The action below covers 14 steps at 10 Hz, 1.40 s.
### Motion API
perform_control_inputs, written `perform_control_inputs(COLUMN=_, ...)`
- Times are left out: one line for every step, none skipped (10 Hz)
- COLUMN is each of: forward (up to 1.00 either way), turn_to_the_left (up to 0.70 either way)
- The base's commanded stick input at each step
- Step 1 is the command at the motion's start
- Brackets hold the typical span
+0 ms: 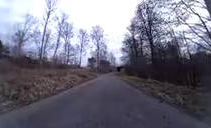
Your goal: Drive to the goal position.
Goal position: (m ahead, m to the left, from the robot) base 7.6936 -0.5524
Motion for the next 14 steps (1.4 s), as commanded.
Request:
perform_control_inputs(forward=0.5, turn_to_the_left=0.0)
perform_control_inputs(forward=0.5, turn_to_the_left=0.0)
perform_control_inputs(forward=0.5, turn_to_the_left=0.0)
perform_control_inputs(forward=0.5, turn_to_the_left=0.0)
perform_control_inputs(forward=0.5, turn_to_the_left=0.0)
perform_control_inputs(forward=0.5, turn_to_the_left=0.0)
perform_control_inputs(forward=0.5, turn_to_the_left=0.0)
perform_control_inputs(forward=0.5, turn_to_the_left=0.0)
perform_control_inputs(forward=0.5, turn_to_the_left=0.0)
perform_control_inputs(forward=0.5, turn_to_the_left=0.0)
perform_control_inputs(forward=0.5, turn_to_the_left=0.0)
perform_control_inputs(forward=0.5, turn_to_the_left=0.0)
perform_control_inputs(forward=0.5, turn_to_the_left=0.0)
perform_control_inputs(forward=0.5, turn_to_the_left=0.0)
